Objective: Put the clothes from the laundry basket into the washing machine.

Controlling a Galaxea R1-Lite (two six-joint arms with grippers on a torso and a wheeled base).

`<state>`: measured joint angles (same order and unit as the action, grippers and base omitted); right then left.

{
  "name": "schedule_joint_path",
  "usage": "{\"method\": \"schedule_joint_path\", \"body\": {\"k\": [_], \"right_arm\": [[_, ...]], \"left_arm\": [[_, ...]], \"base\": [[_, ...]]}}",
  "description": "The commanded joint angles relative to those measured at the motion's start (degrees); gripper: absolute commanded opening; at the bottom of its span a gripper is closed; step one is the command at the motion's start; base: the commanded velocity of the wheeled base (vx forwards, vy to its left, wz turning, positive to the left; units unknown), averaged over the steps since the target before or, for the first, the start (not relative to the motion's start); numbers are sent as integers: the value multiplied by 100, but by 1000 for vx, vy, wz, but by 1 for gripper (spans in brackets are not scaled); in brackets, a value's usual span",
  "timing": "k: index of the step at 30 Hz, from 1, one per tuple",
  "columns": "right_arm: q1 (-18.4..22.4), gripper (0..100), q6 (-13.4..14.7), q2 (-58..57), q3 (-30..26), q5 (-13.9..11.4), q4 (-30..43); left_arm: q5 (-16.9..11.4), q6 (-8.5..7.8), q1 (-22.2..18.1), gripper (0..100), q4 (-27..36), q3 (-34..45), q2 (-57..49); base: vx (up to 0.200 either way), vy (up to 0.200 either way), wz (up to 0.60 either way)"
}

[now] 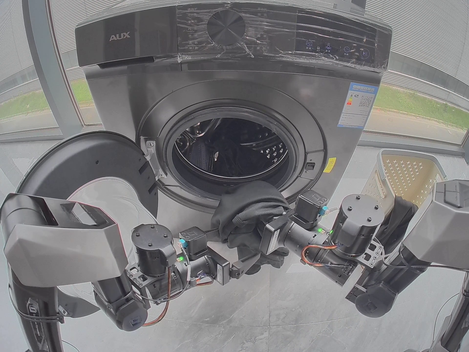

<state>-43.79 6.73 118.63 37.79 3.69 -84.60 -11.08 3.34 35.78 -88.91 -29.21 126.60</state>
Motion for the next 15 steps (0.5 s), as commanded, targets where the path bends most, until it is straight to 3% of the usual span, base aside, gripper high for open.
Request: {"method": "schedule_joint_path", "body": {"k": [1,8,15], "right_arm": [[-51,0,13,-15,-35,0,-4],[-42,0,13,-6,-44,9,-4],[169,0,4,11,-9,158,14]], "left_arm": [[45,-18,-71,100,-4,-314,225],[150,-18,-168,100,-4,-533,313],[168,-35,-89,100,-22,284,-100]], "base": [[0,0,0],[0,0,0],[0,0,0]]}}
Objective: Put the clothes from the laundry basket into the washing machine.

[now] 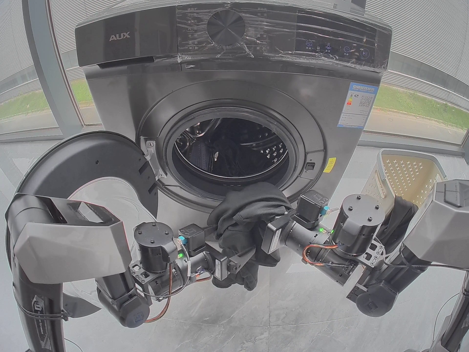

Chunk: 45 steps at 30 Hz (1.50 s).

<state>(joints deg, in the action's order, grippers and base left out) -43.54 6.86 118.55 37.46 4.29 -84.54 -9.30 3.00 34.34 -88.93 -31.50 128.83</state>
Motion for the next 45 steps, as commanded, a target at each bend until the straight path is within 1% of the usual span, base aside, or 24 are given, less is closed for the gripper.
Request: {"method": "schedule_joint_path", "body": {"k": [1,4,7,9,12,17,21,25,28,29,31,38,44,45], "right_arm": [[180,0,-10,19,16,98,8],[250,0,-10,19,-20,98,-1],[268,0,-10,19,-28,98,8],[206,0,-10,10,-99,98,8],[171,0,-10,10,-204,98,-1],[92,0,-10,10,-248,98,-1],[4,0,-10,19,-231,89,-1],[-14,0,-10,27,-204,89,8],[-14,0,-10,27,-195,89,8],[-14,0,-10,27,-187,89,8],[-14,0,-10,27,-187,89,-1],[-128,0,8,27,-248,98,-1],[-207,0,26,19,-248,116,-1],[-216,0,26,19,-248,116,-1]], "left_arm": [[-10,-1,64,100,-19,636,-411],[-28,-63,2,100,-19,847,-684],[-37,-80,-59,100,-19,856,-798],[-45,-98,-209,100,-19,821,-816],[-72,-115,-288,100,-10,751,-719],[-89,-142,-270,100,-10,469,-403],[-195,-142,-235,100,-10,188,-77],[-239,-177,-200,100,-10,65,186],[-388,-221,-173,100,-10,91,195],[-529,-238,-121,100,-10,109,186],[-555,-238,-94,100,-10,100,169],[-502,-221,-156,100,-10,-436,345],[-485,-221,-112,100,-10,-594,529],[-485,-230,-112,0,-10,-594,573]], "base": [[0,0,0],[0,0,0],[0,0,0],[0,0,0],[0,0,0],[0,0,0],[0,0,0],[0,0,0],[0,0,0],[0,0,0],[0,0,0],[0,0,0],[0,0,0],[0,0,0]]}}
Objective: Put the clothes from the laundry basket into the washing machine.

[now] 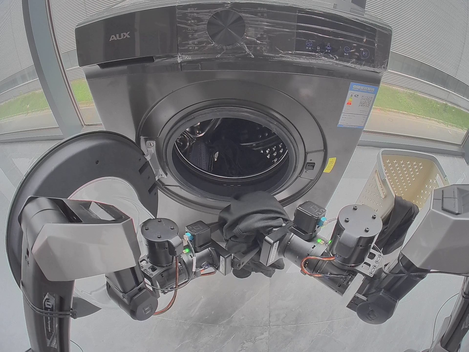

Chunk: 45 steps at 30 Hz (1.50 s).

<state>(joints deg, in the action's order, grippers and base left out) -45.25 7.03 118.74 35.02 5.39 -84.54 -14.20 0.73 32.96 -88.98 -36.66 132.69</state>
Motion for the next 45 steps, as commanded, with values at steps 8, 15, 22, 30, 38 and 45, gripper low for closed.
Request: {"method": "schedule_joint_path", "body": {"k": [8,15,22,30,38,45], "right_arm": [[-36,0,70,-26,-127,24,-18],[-54,0,70,-35,-206,41,-18],[8,0,44,-17,-611,59,-89],[-63,100,35,-70,-927,6,-80],[-54,100,9,-290,-1973,-108,-256],[219,100,272,-791,-2070,-222,-414]], "left_arm": [[190,6,8,0,-5,-316,274],[295,50,-36,0,-14,-166,-112],[717,234,-88,0,-14,-70,-560],[858,270,-53,0,-5,238,-1308],[884,419,-36,0,-5,853,-2169],[858,568,-62,0,-5,1486,-2652]], "base": [[0,0,0],[0,0,0],[0,0,0],[0,0,0],[0,0,0],[0,0,0]]}}
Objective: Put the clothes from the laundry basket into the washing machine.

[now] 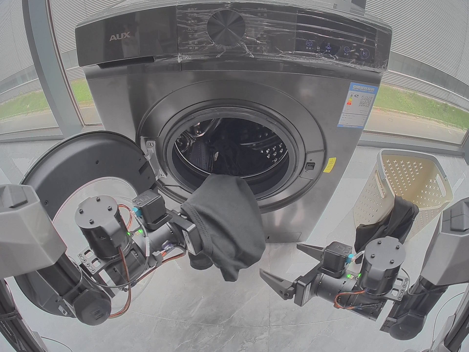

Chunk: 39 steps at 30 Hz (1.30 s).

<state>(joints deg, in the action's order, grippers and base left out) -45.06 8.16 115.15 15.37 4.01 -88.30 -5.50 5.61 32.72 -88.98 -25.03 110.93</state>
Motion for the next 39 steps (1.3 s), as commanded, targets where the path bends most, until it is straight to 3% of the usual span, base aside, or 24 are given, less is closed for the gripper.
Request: {"method": "schedule_joint_path", "body": {"k": [1,6,9,13,28,39], "right_arm": [[234,100,213,-450,-105,-93,-47],[595,100,415,-582,-61,-93,-56],[955,100,371,-538,-26,-102,-56],[1060,100,415,-582,27,-102,-47],[1254,100,415,-503,458,-67,-47],[1236,100,424,-292,414,-50,-65]], "left_arm": [[-13,98,-46,0,-5,314,-467],[14,186,-64,0,-5,349,-450],[31,345,-64,0,-5,385,-432],[49,520,-46,0,-5,508,-415],[75,450,226,0,-5,771,-388],[110,441,244,0,-14,754,-72]], "base": [[0,0,0],[0,0,0],[0,0,0],[0,0,0],[0,0,0],[36,0,0]]}}
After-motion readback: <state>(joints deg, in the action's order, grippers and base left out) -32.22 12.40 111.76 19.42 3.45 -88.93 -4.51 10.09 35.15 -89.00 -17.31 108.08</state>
